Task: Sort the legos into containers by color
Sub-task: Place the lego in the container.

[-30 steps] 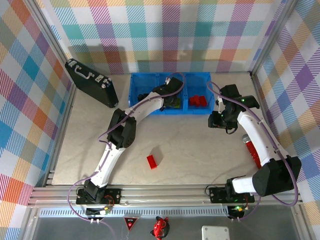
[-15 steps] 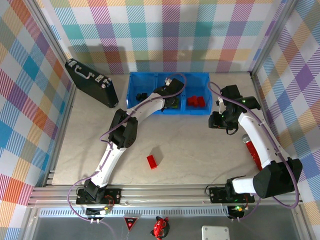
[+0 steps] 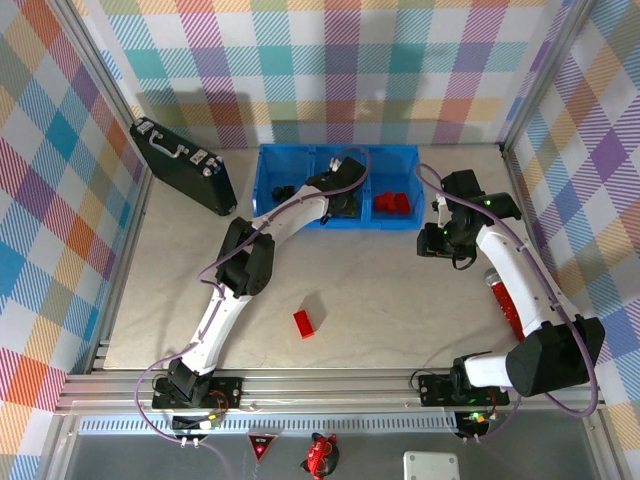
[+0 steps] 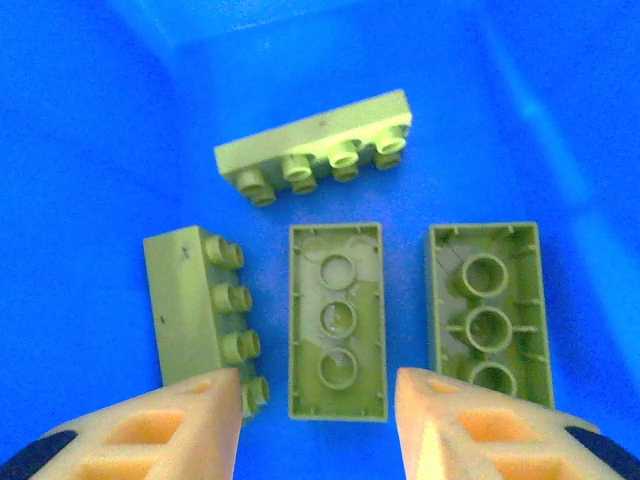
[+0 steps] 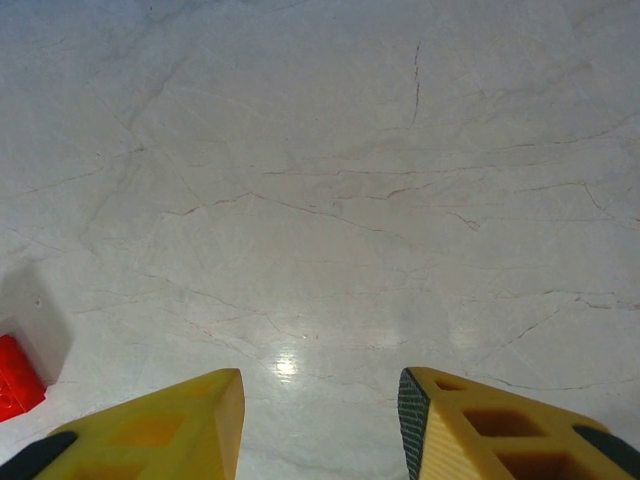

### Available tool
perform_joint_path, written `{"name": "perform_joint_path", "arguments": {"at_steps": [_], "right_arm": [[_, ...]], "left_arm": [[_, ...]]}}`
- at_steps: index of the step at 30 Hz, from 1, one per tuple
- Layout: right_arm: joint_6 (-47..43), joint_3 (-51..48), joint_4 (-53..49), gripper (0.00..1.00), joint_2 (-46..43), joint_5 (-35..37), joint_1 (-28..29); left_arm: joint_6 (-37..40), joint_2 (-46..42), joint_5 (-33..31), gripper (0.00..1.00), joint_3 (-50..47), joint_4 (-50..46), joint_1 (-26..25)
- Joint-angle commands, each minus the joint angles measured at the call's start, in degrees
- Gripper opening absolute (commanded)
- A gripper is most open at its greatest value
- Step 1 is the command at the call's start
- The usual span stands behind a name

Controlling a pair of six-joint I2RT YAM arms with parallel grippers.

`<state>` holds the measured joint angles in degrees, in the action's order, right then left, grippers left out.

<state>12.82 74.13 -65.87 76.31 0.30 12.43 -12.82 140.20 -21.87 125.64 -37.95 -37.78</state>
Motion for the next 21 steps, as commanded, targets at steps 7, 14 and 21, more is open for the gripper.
{"name": "perform_joint_path", "arguments": {"at_steps": [7, 14, 21], "right_arm": [[1.1, -1.01, 0.45, 0.45, -0.01, -3.89, 0.04], [2.54, -2.32, 2.29, 0.44, 0.24, -7.0, 0.22], [4.64, -2.89, 3.7, 0.43, 0.75, -7.68, 2.79]], "left_arm": [[-4.68, -9.83, 10.78, 0.44, -6.5, -4.92, -0.32], [-5.52, -11.36, 17.1, 0.44, -6.8, -11.76, -0.36], [-5.73, -17.62, 19.88, 0.44, -13.36, -12.69, -0.28]]}}
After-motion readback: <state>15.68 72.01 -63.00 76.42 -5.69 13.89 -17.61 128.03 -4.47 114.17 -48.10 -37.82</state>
